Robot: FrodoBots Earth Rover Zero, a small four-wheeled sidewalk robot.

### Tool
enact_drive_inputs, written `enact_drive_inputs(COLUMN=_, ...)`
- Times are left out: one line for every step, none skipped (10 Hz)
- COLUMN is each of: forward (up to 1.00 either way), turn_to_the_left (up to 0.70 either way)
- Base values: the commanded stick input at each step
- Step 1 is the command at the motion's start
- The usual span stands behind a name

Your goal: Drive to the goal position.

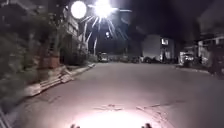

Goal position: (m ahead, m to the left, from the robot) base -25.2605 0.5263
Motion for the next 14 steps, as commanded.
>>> enact_drive_inputs(forward=0.70, turn_to_the_left=0.00)
enact_drive_inputs(forward=0.70, turn_to_the_left=0.00)
enact_drive_inputs(forward=0.70, turn_to_the_left=0.00)
enact_drive_inputs(forward=0.70, turn_to_the_left=0.00)
enact_drive_inputs(forward=0.70, turn_to_the_left=0.00)
enact_drive_inputs(forward=0.70, turn_to_the_left=0.00)
enact_drive_inputs(forward=0.70, turn_to_the_left=0.00)
enact_drive_inputs(forward=0.70, turn_to_the_left=0.00)
enact_drive_inputs(forward=0.70, turn_to_the_left=0.00)
enact_drive_inputs(forward=0.70, turn_to_the_left=0.00)
enact_drive_inputs(forward=0.70, turn_to_the_left=0.00)
enact_drive_inputs(forward=0.70, turn_to_the_left=0.00)
enact_drive_inputs(forward=0.70, turn_to_the_left=0.00)
enact_drive_inputs(forward=0.70, turn_to_the_left=0.00)
